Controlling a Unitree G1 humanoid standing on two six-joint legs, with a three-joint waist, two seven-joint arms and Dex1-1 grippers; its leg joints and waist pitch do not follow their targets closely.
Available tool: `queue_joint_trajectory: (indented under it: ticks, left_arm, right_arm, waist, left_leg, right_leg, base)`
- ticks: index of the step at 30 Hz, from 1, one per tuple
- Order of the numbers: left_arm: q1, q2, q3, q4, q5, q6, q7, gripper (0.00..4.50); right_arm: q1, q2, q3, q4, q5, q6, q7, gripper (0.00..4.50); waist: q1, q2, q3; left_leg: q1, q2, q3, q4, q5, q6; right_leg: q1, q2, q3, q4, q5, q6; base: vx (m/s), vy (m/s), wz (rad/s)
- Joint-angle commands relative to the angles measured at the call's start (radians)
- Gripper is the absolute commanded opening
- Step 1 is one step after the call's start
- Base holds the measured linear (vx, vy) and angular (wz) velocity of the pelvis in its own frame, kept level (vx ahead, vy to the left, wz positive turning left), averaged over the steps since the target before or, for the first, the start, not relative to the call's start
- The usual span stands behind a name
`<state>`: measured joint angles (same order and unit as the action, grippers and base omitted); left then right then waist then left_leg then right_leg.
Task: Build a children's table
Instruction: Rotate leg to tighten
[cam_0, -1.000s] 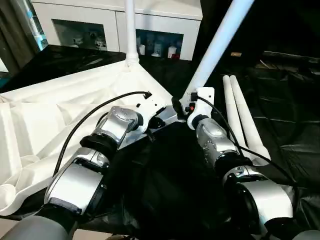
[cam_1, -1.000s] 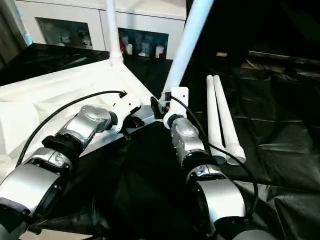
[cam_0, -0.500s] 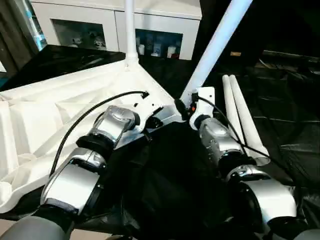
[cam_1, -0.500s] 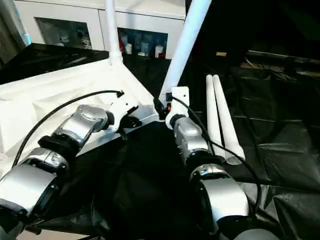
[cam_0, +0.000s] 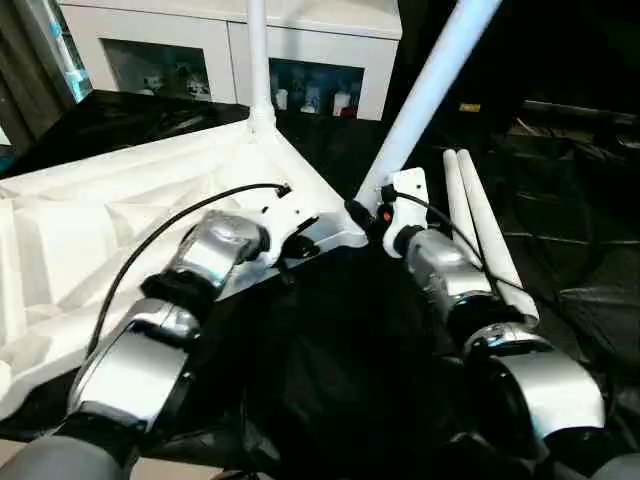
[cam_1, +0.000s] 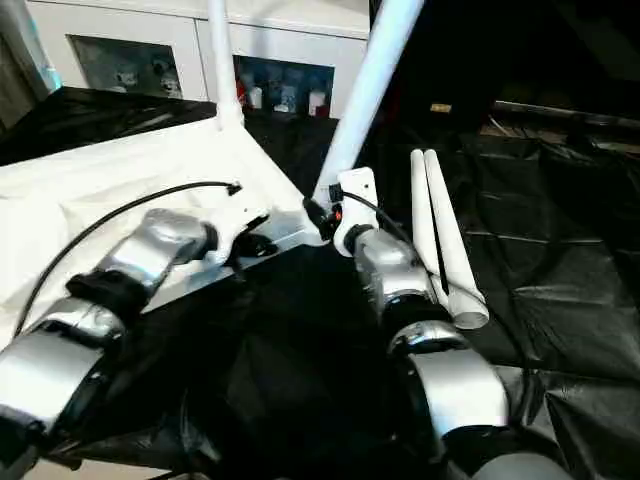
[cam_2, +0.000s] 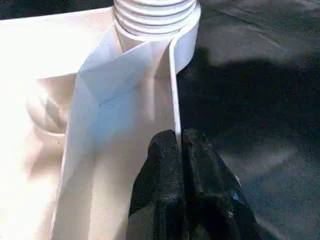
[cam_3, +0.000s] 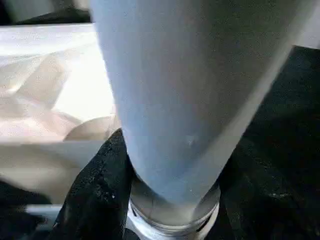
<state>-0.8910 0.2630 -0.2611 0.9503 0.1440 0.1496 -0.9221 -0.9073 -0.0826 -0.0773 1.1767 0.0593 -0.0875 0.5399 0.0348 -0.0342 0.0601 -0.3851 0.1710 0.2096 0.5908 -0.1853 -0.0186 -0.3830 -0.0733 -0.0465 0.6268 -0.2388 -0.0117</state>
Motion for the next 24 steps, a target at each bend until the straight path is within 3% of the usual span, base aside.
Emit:
queue_joint_trajectory:
  ticks: [1, 5, 6, 10, 12, 13, 15, 24]
  left_arm:
    - [0.004, -0.031, -0.037, -0.074, -0.026, -0.049, -0.107, 0.0]
    - [0.084, 0.019, -0.066, -0.198, -0.063, -0.102, -0.25, 0.0]
    - [0.1, 0.028, -0.069, -0.226, -0.074, -0.101, -0.275, 0.0]
    - [0.145, 0.059, -0.085, -0.298, -0.081, -0.125, -0.326, 0.0]
    - [0.15, 0.064, -0.086, -0.302, -0.077, -0.134, -0.328, 0.0]
    - [0.155, 0.069, -0.087, -0.308, -0.078, -0.143, -0.333, 0.0]
    - [0.17, 0.08, -0.087, -0.332, -0.08, -0.157, -0.347, 0.0]
    - [0.19, 0.099, -0.095, -0.364, -0.081, -0.17, -0.385, 0.0]
  right_arm:
    - [0.013, 0.02, 0.047, 0.04, -0.03, 0.081, 0.088, 2.06]
    - [0.029, -0.074, 0.109, 0.009, -0.056, 0.129, 0.359, 2.04]
    - [0.033, -0.093, 0.119, 0.001, -0.059, 0.133, 0.409, 2.04]
    - [0.057, -0.155, 0.158, -0.03, -0.067, 0.147, 0.577, 2.04]
    - [0.064, -0.165, 0.163, -0.036, -0.069, 0.143, 0.596, 2.04]
    - [0.072, -0.175, 0.162, -0.042, -0.064, 0.143, 0.618, 2.04]
    - [0.099, -0.197, 0.165, -0.062, -0.061, 0.129, 0.669, 2.04]
    - [0.152, -0.205, 0.181, -0.109, -0.055, 0.113, 0.721, 2.04]
  waist:
    - [0.015, 0.017, -0.07]
    - [0.025, 0.016, -0.069]
    - [0.026, 0.011, -0.07]
    - [0.036, 0.014, -0.068]
    - [0.041, 0.015, -0.065]
    - [0.04, 0.003, -0.065]
    - [0.049, 0.007, -0.065]
    - [0.054, 0.009, -0.07]
  left_leg:
    - [0.026, 0.08, -0.032, -0.059, -0.073, 0.109]
    - [0.023, 0.084, -0.031, -0.058, -0.078, 0.108]
    - [0.023, 0.083, -0.029, -0.057, -0.081, 0.107]
    - [0.026, 0.085, -0.029, -0.057, -0.095, 0.1]
    - [0.029, 0.085, -0.029, -0.062, -0.133, 0.072]
    - [0.03, 0.085, -0.027, -0.062, -0.138, 0.067]
    - [0.032, 0.086, -0.029, -0.063, -0.14, 0.054]
    - [0.031, 0.083, -0.029, -0.06, -0.099, 0.065]
  right_leg:
    - [0.048, -0.089, 0.044, -0.047, 0.2, -0.355]
    - [0.048, -0.09, 0.041, -0.043, 0.191, -0.356]
    - [0.048, -0.089, 0.042, -0.044, 0.19, -0.355]
    - [0.042, -0.09, 0.043, -0.046, 0.154, -0.351]
    - [0.039, -0.091, 0.044, -0.052, 0.085, -0.341]
    - [0.039, -0.09, 0.045, -0.054, 0.071, -0.338]
    - [0.038, -0.093, 0.046, -0.054, 0.044, -0.325]
    - [0.036, -0.089, 0.044, -0.048, 0.105, -0.325]
  base:
    - [0.0, 0.0, 0.0]
    - [0.0, 0.0, 0.0]
    - [0.0, 0.0, 0.0]
    - [0.0, 0.0, 0.0]
    - [0.0, 0.0, 0.0]
    - [0.0, 0.0, 0.0]
    - [0.0, 0.0, 0.0]
    - [0.0, 0.0, 0.0]
